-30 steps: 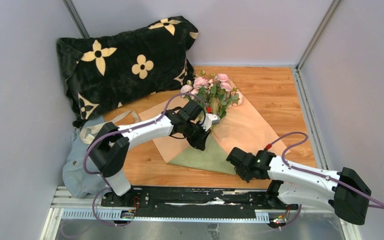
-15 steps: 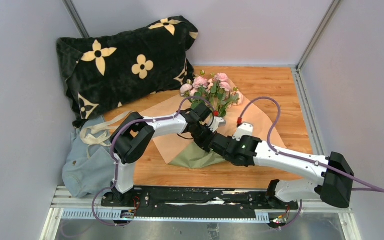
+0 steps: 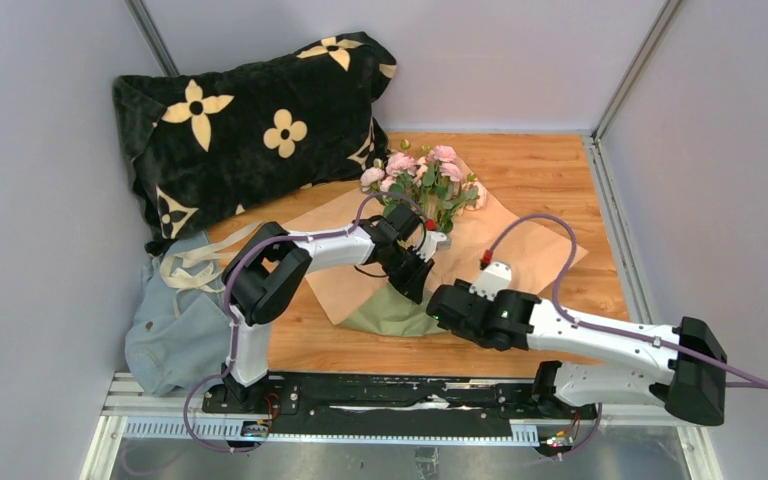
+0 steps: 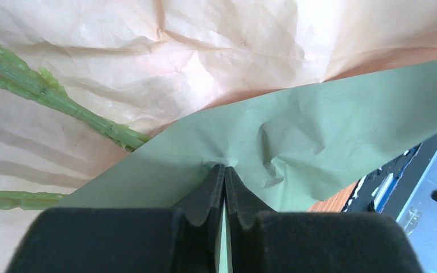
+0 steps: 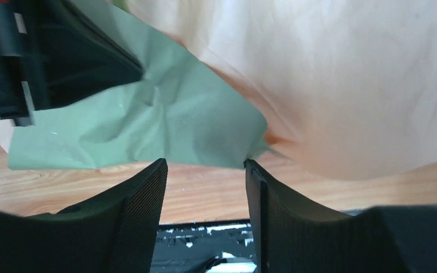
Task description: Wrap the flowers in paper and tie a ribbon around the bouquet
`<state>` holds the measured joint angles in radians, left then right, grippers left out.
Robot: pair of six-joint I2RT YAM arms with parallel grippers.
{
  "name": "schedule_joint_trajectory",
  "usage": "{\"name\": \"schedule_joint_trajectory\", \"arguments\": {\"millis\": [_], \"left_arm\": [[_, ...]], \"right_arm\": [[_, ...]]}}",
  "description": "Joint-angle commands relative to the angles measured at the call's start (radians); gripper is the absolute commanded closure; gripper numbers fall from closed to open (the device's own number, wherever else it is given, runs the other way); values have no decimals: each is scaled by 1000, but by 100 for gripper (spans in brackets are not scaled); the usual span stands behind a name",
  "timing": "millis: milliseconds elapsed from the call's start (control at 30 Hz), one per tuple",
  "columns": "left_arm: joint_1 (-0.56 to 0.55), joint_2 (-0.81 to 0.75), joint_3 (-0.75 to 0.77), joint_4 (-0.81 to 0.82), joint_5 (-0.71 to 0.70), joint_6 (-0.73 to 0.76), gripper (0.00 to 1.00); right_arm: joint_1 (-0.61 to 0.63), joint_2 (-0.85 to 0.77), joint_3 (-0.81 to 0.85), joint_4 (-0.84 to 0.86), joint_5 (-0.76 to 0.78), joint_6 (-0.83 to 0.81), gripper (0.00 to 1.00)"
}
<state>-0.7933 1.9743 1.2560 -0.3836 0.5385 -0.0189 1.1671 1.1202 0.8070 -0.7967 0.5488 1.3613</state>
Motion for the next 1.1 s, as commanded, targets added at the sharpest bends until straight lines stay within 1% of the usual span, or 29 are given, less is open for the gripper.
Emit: {"name": "schedule_joint_trajectory", "arguments": {"millis": [0, 100, 167, 233, 300, 367, 433, 500, 533, 600, 667, 767, 933, 1067], "left_arm": [[6, 77, -36, 58, -85, 7, 90], [6, 61, -61, 84, -86, -7, 90], [6, 46, -83, 106, -86, -14, 90], [6, 36, -94, 117, -83, -18, 90], [6, 32, -94, 118, -80, -19, 90], [6, 28, -96, 120, -76, -21, 90], [6, 23, -101, 124, -76, -24, 90], [6, 19, -104, 126, -76, -24, 90], [6, 18, -105, 127, -77, -25, 90], [6, 17, -104, 127, -72, -26, 90], [6, 19, -104, 127, -67, -27, 90], [6, 21, -101, 125, -63, -26, 90], [6, 25, -96, 127, -60, -26, 90], [5, 30, -92, 127, -55, -29, 89]], "right_arm": [[18, -77, -116, 29, -72, 362, 42], [34, -101, -181, 96, -138, 517, 42], [83, -95, -188, 64, -141, 624, 42], [143, -77, -164, 6, -108, 716, 41], [170, -51, -149, -19, -98, 759, 38], [173, -21, -177, -5, -103, 822, 36], [173, 5, -218, 18, -42, 883, 35], [169, 31, -234, -24, 26, 945, 33], [166, 45, -235, -65, 55, 976, 33], [161, 58, -238, -90, 90, 1020, 33], [152, 68, -250, -58, 125, 1016, 33], [126, 82, -253, -33, 132, 956, 33], [116, 71, -269, -10, 135, 950, 32], [82, 97, -261, 56, 138, 872, 32]]}}
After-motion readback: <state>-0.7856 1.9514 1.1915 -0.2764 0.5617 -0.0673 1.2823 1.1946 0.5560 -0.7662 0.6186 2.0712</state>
